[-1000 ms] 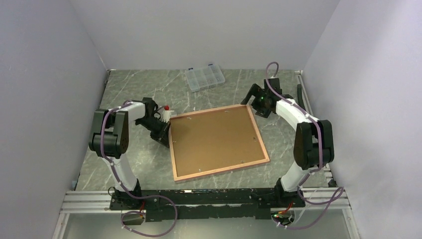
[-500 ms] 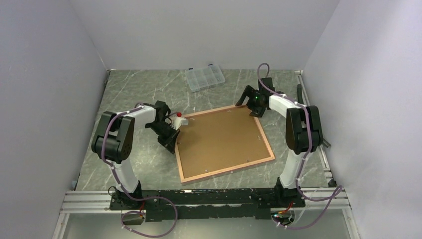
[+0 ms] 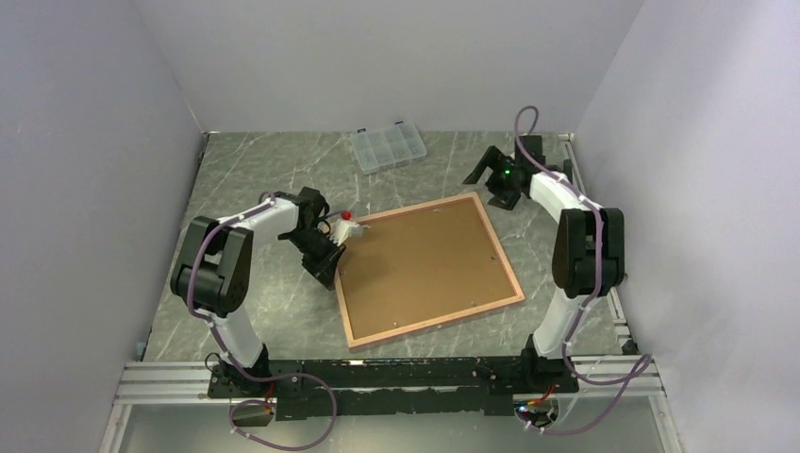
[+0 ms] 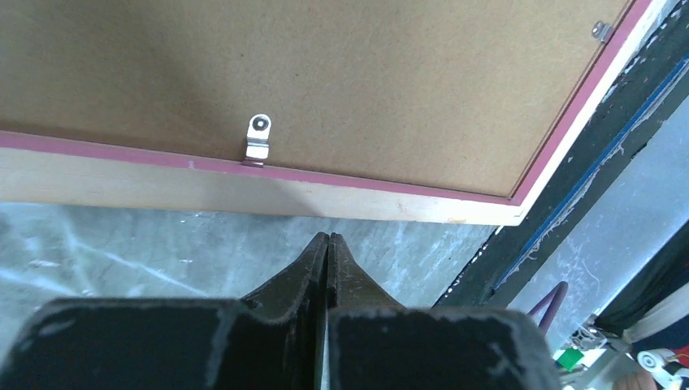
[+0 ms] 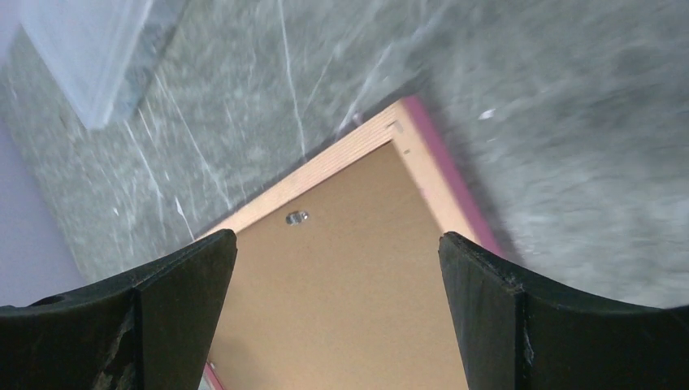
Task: Put the photo into the frame
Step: Install the photo frame at the center of the board, then adjust the photo frame at the center of the board.
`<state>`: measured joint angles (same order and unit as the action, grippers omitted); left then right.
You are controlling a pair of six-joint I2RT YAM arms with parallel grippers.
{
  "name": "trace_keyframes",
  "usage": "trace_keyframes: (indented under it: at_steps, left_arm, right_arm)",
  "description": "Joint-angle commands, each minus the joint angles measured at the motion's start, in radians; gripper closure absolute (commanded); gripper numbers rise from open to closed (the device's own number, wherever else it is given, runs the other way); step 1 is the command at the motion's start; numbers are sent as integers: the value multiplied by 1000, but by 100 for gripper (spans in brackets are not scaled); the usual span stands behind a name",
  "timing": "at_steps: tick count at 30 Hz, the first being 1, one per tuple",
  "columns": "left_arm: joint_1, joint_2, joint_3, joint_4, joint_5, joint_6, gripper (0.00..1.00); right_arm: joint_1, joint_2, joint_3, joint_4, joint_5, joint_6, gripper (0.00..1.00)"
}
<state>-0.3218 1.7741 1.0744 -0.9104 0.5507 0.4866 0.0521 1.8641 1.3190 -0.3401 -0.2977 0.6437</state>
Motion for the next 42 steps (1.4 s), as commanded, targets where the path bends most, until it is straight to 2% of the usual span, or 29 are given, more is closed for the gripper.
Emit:
trace_keyframes:
  at_steps: [1,10,16,20,26,32,36,39,42]
  left_arm:
    - [4,-48,44,-31,3,43,93]
    - [4,-21,-19,49,-59,46,93]
    - [0,2,-36,78,-65,41,93]
    - [-14,9,-37,80,-59,36,93]
    - [-57,27,-36,80,-32,13,93]
    - [-121,34,-3,21,36,16,91]
    - [-127,6,64,-115,89,57,86]
    - [-111,-21,188,-259,86,107,79]
    - [-24,-40,330,-358,89,143,72]
  right_arm:
    - [-49,-54,-8,10,22,-21,0]
    - [-47,56,-52,56,-31,-5,0]
    - [24,135,10,55,-41,12,0]
    - [103,223,133,23,-62,33,0]
    - [254,416,442,-56,-116,67,1]
    - [323,532,697,-157,-146,68,1]
    - [290,429,616,-122,-85,60,0]
    - [247,315,527,-101,-46,46,0]
    - [221,186,424,-98,6,33,0]
